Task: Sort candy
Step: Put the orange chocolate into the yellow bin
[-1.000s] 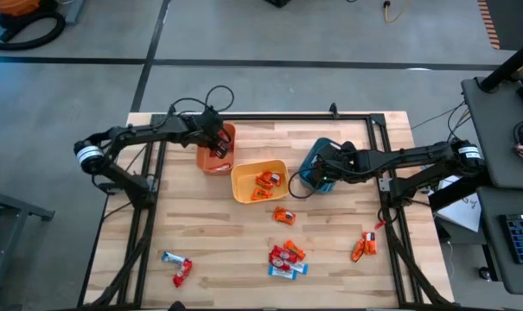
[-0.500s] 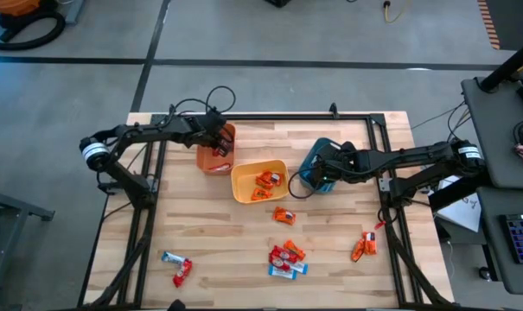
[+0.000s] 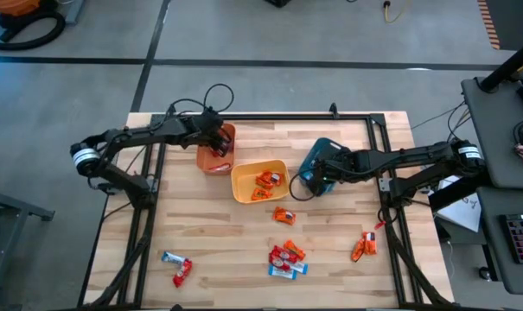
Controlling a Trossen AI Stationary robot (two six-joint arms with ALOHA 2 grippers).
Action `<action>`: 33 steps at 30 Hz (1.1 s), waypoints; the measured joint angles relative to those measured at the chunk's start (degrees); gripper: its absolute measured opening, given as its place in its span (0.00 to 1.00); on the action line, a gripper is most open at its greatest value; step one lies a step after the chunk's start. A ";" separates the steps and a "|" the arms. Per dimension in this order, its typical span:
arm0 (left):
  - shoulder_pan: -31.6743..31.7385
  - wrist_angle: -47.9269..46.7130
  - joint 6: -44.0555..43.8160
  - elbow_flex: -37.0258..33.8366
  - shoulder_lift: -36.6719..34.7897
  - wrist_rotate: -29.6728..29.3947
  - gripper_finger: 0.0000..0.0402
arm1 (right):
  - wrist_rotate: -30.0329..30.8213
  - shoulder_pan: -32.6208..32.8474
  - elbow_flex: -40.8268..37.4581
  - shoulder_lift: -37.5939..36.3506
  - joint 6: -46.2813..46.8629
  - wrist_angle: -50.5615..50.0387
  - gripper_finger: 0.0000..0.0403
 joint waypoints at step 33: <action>-53.95 30.85 -3.55 -14.99 -19.75 -17.26 0.35 | -13.58 17.90 3.69 2.66 -3.32 9.58 0.39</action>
